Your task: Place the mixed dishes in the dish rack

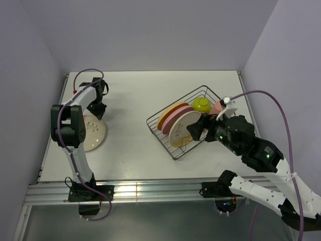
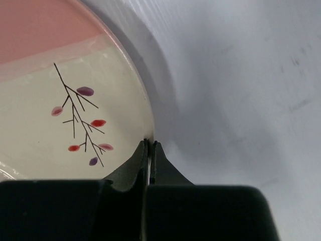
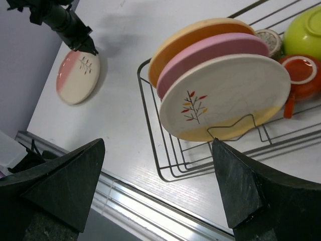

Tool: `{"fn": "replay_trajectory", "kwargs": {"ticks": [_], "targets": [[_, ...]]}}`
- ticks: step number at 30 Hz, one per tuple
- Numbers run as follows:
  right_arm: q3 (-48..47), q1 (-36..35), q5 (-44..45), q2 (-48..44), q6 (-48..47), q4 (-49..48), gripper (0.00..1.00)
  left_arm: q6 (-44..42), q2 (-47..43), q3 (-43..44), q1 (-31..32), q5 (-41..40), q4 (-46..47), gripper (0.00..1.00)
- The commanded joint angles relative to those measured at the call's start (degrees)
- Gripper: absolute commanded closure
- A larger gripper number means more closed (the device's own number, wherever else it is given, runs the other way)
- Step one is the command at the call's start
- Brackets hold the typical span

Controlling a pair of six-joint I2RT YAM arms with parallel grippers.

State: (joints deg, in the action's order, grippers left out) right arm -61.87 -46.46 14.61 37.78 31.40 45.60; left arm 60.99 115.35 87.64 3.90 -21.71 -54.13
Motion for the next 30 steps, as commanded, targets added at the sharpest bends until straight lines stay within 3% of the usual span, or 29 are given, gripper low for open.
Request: {"fn": "replay_trajectory", "kwargs": {"ticks": [1, 11, 18, 30], "targets": [[-3.70, -1.61, -2.40, 5.09, -2.04, -6.39, 0.06, -1.14, -9.16, -1.23, 1.02, 4.66, 3.24, 1.00], [-10.73, -12.69, 0.42, 23.46, -5.02, -16.59, 0.07, -1.84, -19.54, -3.43, 5.76, 8.35, 2.19, 1.00], [-8.27, -13.49, -2.83, 36.64, -9.60, -32.40, 0.05, -1.58, -28.14, -7.82, 6.47, 10.72, 1.92, 1.00], [-14.77, -13.57, -9.95, 56.08, -13.03, -47.69, 0.06, -2.02, -39.05, -13.98, 7.17, 14.60, 2.98, 1.00]]}}
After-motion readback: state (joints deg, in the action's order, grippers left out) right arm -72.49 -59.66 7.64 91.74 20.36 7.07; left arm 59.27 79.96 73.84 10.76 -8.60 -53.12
